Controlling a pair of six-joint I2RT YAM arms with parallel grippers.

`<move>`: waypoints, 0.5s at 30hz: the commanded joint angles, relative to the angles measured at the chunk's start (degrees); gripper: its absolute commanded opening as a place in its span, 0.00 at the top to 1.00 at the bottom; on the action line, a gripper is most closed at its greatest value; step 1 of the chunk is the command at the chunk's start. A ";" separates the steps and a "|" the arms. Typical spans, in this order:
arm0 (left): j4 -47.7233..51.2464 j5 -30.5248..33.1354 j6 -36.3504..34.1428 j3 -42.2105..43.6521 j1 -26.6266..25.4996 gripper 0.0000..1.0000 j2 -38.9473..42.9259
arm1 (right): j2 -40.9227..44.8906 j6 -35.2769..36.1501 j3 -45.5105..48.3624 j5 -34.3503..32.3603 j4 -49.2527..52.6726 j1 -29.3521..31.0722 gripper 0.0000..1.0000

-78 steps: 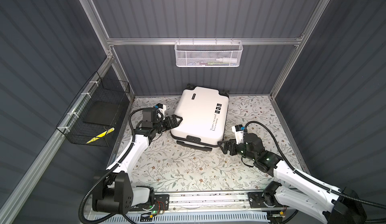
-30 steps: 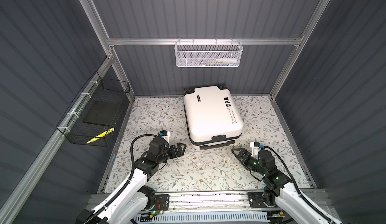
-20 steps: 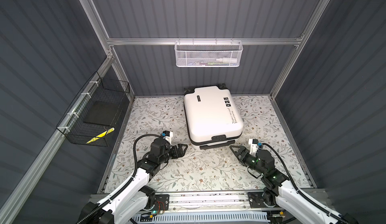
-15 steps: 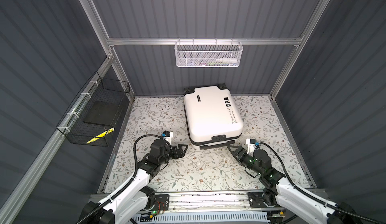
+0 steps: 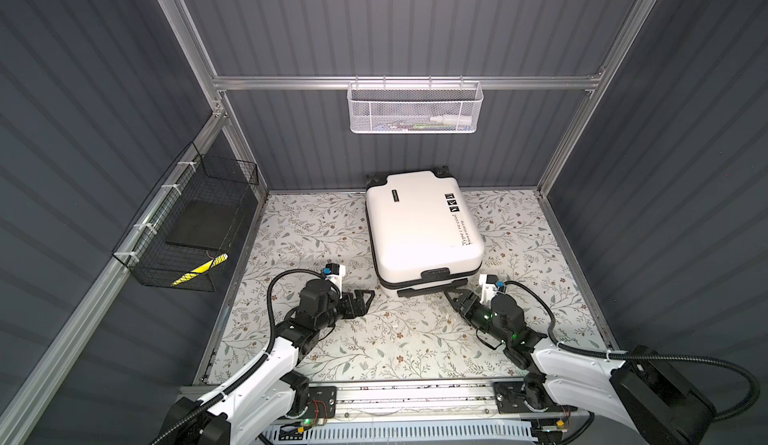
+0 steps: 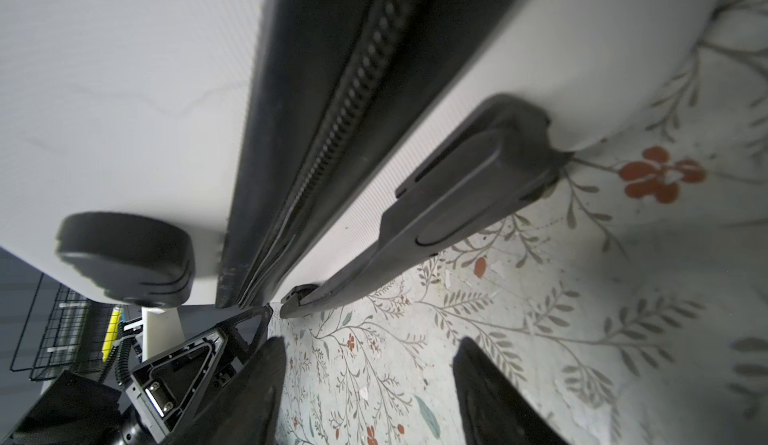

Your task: Pack the luggage

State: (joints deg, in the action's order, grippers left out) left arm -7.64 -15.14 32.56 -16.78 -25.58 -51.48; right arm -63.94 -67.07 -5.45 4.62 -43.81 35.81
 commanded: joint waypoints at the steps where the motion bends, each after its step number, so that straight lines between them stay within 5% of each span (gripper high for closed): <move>1: -1.49 -1.25 -1.40 1.02 -0.17 0.13 1.07 | -2.59 0.11 -1.48 -1.19 -4.83 0.31 0.38; 15: -4.74 -2.88 -2.88 2.27 -0.17 0.22 -2.34 | -12.15 0.10 -2.71 -0.04 -12.86 0.49 0.49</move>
State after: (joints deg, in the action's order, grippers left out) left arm -10.57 -16.69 31.46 -15.49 -25.58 -52.97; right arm -74.74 -67.07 -6.79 4.54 -53.30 36.05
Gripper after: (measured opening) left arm 0.780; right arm 0.521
